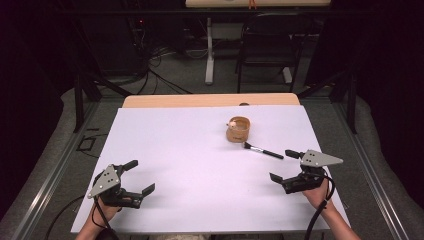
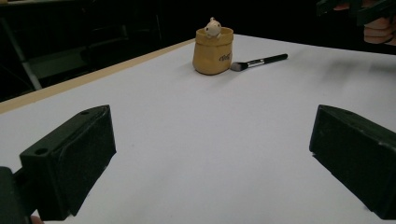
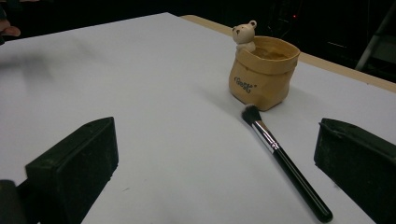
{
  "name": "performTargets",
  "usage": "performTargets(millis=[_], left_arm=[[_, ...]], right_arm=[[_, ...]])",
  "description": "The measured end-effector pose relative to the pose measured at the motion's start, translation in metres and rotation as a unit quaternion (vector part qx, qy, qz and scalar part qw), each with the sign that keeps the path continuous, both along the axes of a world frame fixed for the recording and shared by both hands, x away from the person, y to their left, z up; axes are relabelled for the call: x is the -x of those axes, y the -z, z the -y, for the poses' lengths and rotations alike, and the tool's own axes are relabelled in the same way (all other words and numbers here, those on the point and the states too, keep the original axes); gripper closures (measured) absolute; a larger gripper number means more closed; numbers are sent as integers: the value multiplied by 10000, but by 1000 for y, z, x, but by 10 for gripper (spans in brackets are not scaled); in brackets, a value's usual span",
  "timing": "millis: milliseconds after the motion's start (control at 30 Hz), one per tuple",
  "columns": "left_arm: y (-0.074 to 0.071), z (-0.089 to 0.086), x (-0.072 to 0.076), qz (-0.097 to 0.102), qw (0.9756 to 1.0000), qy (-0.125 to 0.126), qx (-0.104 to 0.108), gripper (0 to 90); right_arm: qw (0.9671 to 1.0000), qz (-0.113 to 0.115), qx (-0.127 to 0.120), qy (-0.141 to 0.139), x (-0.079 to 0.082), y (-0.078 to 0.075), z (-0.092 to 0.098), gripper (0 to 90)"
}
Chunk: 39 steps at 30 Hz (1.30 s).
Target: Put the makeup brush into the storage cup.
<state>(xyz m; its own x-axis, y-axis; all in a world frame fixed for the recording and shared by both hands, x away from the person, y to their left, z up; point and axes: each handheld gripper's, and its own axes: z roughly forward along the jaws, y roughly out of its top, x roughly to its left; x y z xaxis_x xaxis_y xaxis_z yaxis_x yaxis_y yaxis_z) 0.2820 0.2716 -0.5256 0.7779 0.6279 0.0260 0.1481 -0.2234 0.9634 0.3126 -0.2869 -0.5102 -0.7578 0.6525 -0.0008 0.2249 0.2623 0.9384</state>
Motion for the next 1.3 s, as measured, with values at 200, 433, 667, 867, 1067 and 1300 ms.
performTargets(millis=[200,433,667,867,1067,1300], left_arm=[[0,0,0,-2,10000,11,1,3],[0,0,0,-9,10000,17,0,3],[0,0,0,-12,10000,24,-6,3],[0,0,0,-7,10000,26,0,3],[0,0,0,-15,10000,29,-11,3],[0,0,0,-10,10000,27,-9,3]], right_arm=[[10000,-27,31,-18,-10,2,-1,0],[10000,-60,79,-7,-21,4,-2,0],[9999,-122,109,49,-33,7,-2,0],[9997,-160,127,117,-41,8,-1,0],[9994,-235,215,149,-49,9,-1,0],[9992,-257,243,199,-57,10,-1,0]])
